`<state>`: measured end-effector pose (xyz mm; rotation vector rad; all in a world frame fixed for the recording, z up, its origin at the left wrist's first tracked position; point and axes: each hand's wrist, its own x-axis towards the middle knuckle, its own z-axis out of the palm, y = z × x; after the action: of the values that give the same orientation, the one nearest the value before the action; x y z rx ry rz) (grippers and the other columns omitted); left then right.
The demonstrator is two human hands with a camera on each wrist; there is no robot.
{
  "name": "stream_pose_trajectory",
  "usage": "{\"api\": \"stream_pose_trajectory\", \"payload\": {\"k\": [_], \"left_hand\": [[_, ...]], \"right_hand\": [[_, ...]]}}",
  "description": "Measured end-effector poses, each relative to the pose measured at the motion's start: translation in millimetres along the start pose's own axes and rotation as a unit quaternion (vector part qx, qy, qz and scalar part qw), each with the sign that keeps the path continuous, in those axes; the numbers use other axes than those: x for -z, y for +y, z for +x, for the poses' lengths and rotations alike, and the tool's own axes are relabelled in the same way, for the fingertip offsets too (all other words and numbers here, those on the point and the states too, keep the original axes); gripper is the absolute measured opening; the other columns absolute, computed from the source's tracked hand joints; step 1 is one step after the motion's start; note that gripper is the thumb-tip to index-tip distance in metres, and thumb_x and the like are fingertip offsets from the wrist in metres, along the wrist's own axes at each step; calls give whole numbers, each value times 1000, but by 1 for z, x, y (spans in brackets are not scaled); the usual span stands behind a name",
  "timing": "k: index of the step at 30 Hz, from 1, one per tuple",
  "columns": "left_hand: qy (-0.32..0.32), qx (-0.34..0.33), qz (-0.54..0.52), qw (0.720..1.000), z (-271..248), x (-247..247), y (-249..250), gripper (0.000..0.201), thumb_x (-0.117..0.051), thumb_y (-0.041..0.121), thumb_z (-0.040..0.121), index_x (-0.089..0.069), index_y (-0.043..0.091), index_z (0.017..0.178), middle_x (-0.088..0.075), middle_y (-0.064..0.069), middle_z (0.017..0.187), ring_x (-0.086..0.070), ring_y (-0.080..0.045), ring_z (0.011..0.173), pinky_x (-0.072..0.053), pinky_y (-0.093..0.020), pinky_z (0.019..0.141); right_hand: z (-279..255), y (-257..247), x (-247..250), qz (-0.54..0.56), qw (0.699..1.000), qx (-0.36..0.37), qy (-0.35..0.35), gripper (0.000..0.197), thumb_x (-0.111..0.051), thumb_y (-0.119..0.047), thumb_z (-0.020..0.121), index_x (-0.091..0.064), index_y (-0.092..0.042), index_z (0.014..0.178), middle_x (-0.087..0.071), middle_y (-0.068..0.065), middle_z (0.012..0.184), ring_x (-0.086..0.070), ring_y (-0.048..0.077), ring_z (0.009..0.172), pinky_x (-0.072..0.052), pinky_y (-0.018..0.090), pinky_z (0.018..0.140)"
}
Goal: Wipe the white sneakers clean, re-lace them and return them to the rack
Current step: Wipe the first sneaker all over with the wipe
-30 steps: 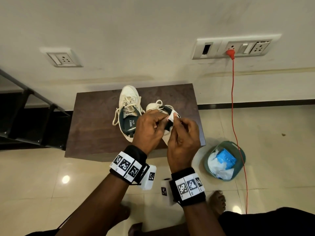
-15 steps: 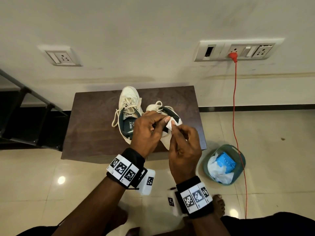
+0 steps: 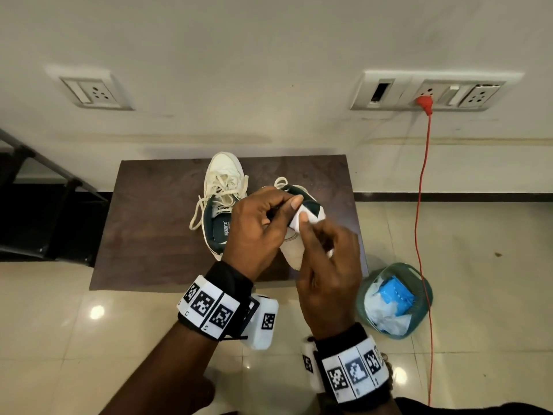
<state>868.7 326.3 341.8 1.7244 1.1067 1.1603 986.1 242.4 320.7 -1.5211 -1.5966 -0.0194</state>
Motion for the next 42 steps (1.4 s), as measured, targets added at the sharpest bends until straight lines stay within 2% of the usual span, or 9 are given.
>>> {"api": "stream_pose_trajectory", "payload": {"k": [4, 11, 15, 21, 24, 28, 31, 37, 42], "left_hand": [[-47, 17, 1, 999, -1, 0, -2, 16, -65, 15, 99, -78, 9, 90, -67, 5, 77, -64, -17, 74, -51, -33, 69], [-96, 59, -47, 993, 16, 13, 2, 15, -69, 12, 96, -80, 8, 86, -74, 4, 76, -70, -15, 73, -52, -27, 70], [-113, 78, -22, 990, 21, 21, 5, 17, -70, 16, 95, -81, 12, 84, -75, 5, 76, -71, -17, 73, -51, -25, 75], [-155, 48, 17, 987, 15, 13, 7, 19, -68, 22, 96, -80, 12, 86, -72, 4, 75, -68, -17, 72, -53, -38, 69], [-147, 58, -12, 987, 17, 15, 10, 16, -70, 20, 95, -81, 15, 85, -72, 9, 74, -68, -10, 72, -51, -32, 69], [-167, 66, 0, 984, 15, 17, 8, 19, -71, 24, 94, -80, 8, 86, -75, 0, 79, -71, -19, 77, -56, -43, 78], [-166, 79, -2, 983, 10, 14, 2, 24, -71, 30, 93, -80, 8, 87, -75, -4, 81, -71, -27, 80, -55, -52, 78], [-175, 61, -5, 983, 9, 10, 9, 18, -69, 22, 96, -80, 11, 87, -75, 2, 80, -71, -22, 79, -56, -51, 74], [-155, 83, 10, 984, 18, 15, 10, 17, -70, 25, 95, -81, 12, 89, -77, 2, 82, -73, -16, 79, -57, -48, 80]], "right_hand": [[-27, 10, 14, -32, 999, 20, -24, 43, -69, 8, 87, -65, -1, 129, -65, 22, 105, -59, 29, 96, -41, 22, 90], [2, 1, 3, -16, 998, 57, -16, 32, -68, 7, 89, -70, 2, 121, -67, 21, 104, -62, 30, 92, -52, 32, 74], [-30, 4, 12, -35, 993, 84, -77, 46, -70, 13, 83, -68, -2, 126, -66, 19, 104, -56, 27, 96, -51, 34, 74], [-9, 2, 17, -17, 999, 43, -25, 34, -68, 9, 87, -72, -2, 119, -67, 21, 104, -61, 30, 91, -47, 30, 78], [8, 1, 15, 10, 999, 50, 0, 25, -62, 4, 94, -73, -1, 116, -68, 21, 104, -63, 31, 90, -49, 31, 77], [-29, 4, 24, 0, 998, 54, -45, 42, -68, 12, 85, -69, -3, 125, -63, 15, 112, -58, 27, 99, -50, 31, 81], [-41, 6, 28, -8, 998, 47, -48, 36, -69, 7, 88, -71, -3, 122, -67, 18, 106, -60, 27, 99, -50, 30, 81], [2, 3, 20, 6, 1000, 16, 17, 33, -70, 12, 85, -75, -3, 115, -69, 16, 101, -61, 27, 87, -47, 29, 73], [-26, 8, 26, 6, 999, 42, -21, 31, -71, 7, 87, -75, -3, 115, -69, 18, 104, -64, 29, 93, -53, 36, 76]]}}
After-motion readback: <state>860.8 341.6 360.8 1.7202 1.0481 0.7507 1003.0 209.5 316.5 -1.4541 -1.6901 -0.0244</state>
